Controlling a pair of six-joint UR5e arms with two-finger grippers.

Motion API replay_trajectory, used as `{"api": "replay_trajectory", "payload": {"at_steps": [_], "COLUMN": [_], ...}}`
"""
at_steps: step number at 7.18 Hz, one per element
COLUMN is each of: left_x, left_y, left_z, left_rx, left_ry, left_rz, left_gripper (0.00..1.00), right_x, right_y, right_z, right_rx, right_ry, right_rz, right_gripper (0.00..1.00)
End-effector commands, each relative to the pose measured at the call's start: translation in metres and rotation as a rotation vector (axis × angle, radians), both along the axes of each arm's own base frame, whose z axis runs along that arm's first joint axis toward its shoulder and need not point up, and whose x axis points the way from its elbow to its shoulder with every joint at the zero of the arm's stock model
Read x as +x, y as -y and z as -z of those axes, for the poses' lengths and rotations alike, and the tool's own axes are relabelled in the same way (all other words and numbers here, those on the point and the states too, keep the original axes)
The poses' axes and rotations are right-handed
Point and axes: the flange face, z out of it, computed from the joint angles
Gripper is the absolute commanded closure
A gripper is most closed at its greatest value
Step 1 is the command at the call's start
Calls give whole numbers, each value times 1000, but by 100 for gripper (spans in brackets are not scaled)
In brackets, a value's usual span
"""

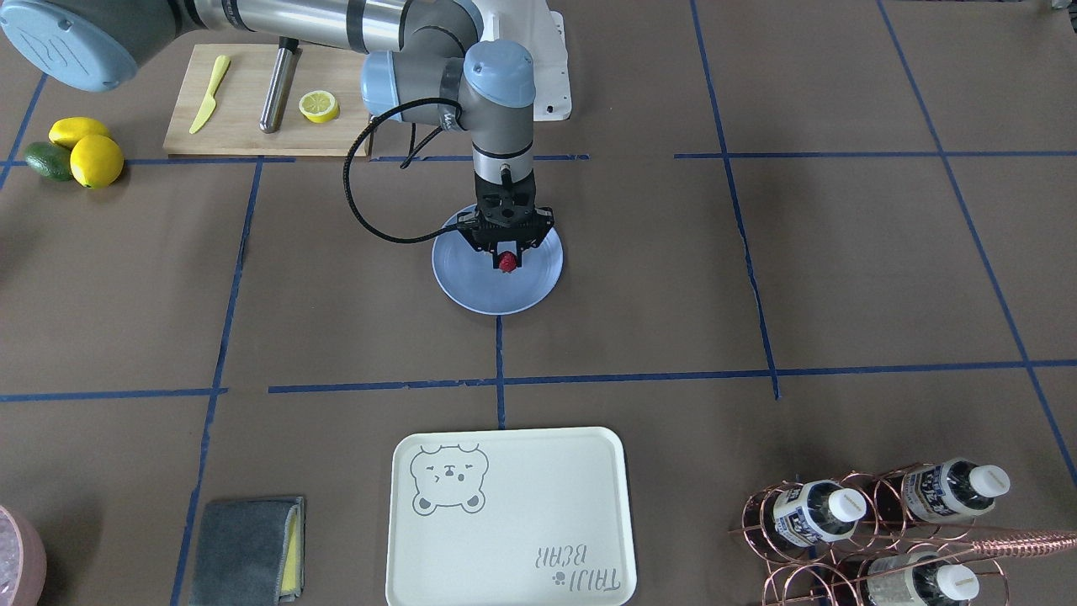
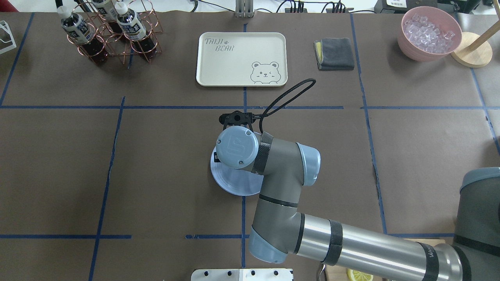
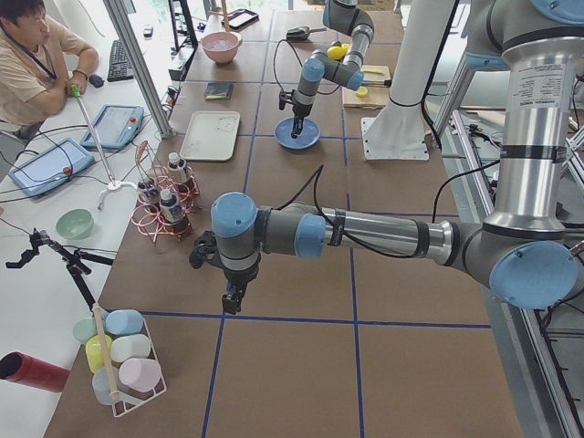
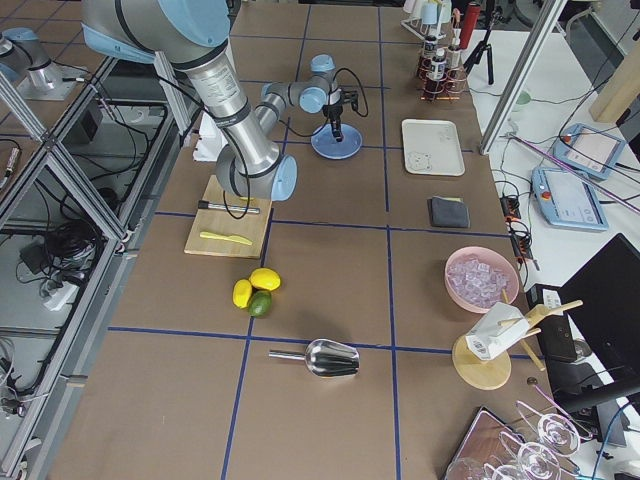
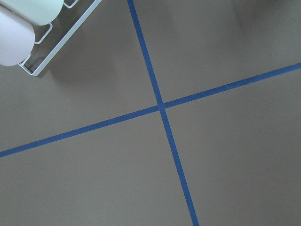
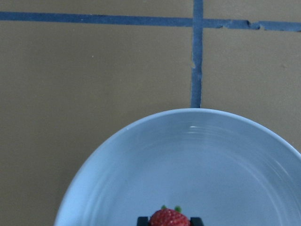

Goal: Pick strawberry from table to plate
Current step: 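Carry the strawberry with the right gripper over the plate and release, then lift the right gripper away from the plate and withdraw it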

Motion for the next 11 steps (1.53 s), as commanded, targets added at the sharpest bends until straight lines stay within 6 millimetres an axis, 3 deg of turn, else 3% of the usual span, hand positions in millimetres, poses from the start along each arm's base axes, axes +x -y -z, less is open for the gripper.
{"api": "replay_trajectory", "payload": {"at_steps": [1,2,3,4,6,7,8,9,10,11], "left_x": [1,1,2,2,2,2,1,1,1,2], "left_y": [0,0,0,0,0,0,-1,-2,-8,-11], "left_z": [0,1,1,1,1,1,0,-2,-9,-8], "left_rx": [1,1,1,0,-2,-3,-3,-9,-28,-32], "left_ry": [0,-8,-12,-12,-12,-12,-12,-12,-14,-23], "left_rz": [-2,-2,-3,-3,-3,-3,-1,-1,-1,-2], "left_gripper": [0,0,0,0,0,0,0,0,0,0], "right_x": [1,1,1,4,32,62,109,162,223,303], "right_y": [0,0,0,-1,-11,1,35,85,129,162], "right_z": [-9,-7,-7,-3,7,14,2,-25,-68,-116], "right_rx": [-3,-1,-1,4,27,34,24,53,87,102], "right_ry": [-19,-15,-15,-5,45,74,87,57,19,6], "right_rz": [-3,-3,-3,-6,8,-10,16,69,131,206], "right_gripper": [100,96,32,0,0,0,0,0,0,0]}}
